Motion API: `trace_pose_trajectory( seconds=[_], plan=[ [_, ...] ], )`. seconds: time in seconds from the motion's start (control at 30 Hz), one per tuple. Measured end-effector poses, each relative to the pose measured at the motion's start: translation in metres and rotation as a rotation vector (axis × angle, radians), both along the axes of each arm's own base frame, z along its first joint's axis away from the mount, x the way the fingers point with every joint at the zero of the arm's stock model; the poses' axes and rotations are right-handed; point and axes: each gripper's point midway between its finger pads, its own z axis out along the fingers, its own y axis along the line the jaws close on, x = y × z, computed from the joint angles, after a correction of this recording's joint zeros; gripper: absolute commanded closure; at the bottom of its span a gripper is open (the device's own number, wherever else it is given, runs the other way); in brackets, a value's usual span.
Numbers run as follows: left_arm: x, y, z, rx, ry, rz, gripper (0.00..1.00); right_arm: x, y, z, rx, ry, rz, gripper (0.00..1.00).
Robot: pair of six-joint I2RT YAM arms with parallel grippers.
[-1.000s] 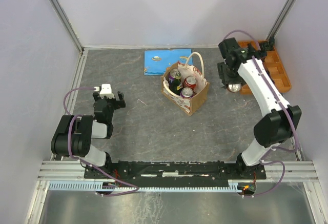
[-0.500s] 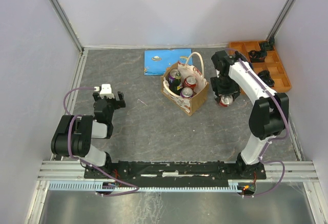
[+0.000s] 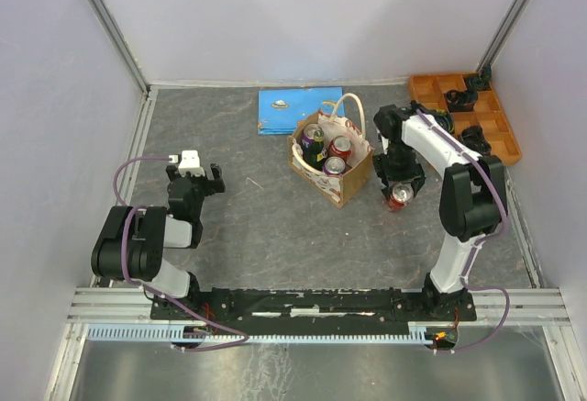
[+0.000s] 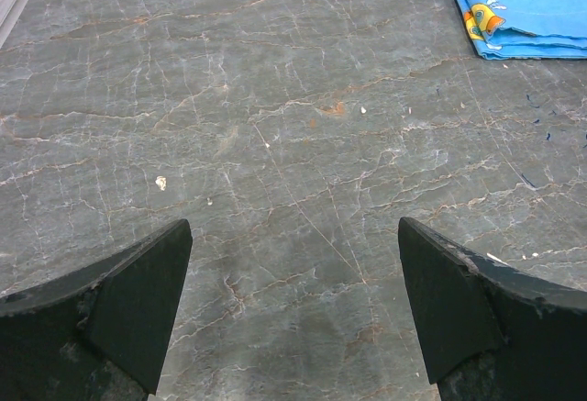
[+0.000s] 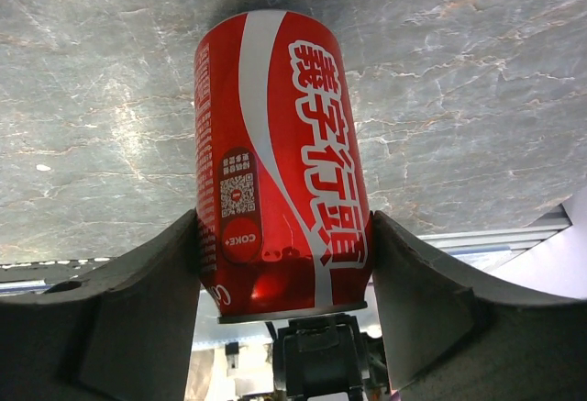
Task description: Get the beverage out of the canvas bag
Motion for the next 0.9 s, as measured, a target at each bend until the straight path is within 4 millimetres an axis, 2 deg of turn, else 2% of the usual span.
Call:
trace_pose_trajectory(
  seconds=[0.1, 0.2, 0.27, 0.4, 0.47, 0.5, 0.7, 0.9],
  plan=[
    [0.0, 0.0, 0.0, 0.0, 0.0, 0.0, 0.01, -0.005, 0.0, -0.006, 0.0, 0.045, 0.006, 0.8],
    [0.0, 0.0, 0.0, 0.0, 0.0, 0.0, 0.01, -0.006, 0.0, -0.006, -0.001, 0.053, 0.012, 0.54],
    [0.0, 0.0, 0.0, 0.0, 0.0, 0.0, 0.01, -0.006, 0.0, -0.006, -0.003, 0.058, 0.014, 0.43],
    [0.0, 0.0, 0.0, 0.0, 0.0, 0.0, 0.01, -0.003, 0.001, -0.006, -0.006, 0.058, 0.016, 0.3],
    [0.0, 0.0, 0.0, 0.0, 0.0, 0.0, 0.01, -0.002, 0.001, -0.006, -0.007, 0.056, 0.016, 0.09],
    [0.0, 0.0, 0.0, 0.0, 0.0, 0.0, 0.01, 0.0, 0.001, -0.006, -0.008, 0.054, 0.017, 0.03],
    [0.0, 0.0, 0.0, 0.0, 0.0, 0.0, 0.01, 0.008, 0.001, -0.011, -0.018, 0.033, 0.019, 0.01],
    [0.0, 0.0, 0.0, 0.0, 0.0, 0.0, 0.01, 0.026, -0.004, 0.0, -0.062, -0.039, 0.015, 0.01]
  ],
)
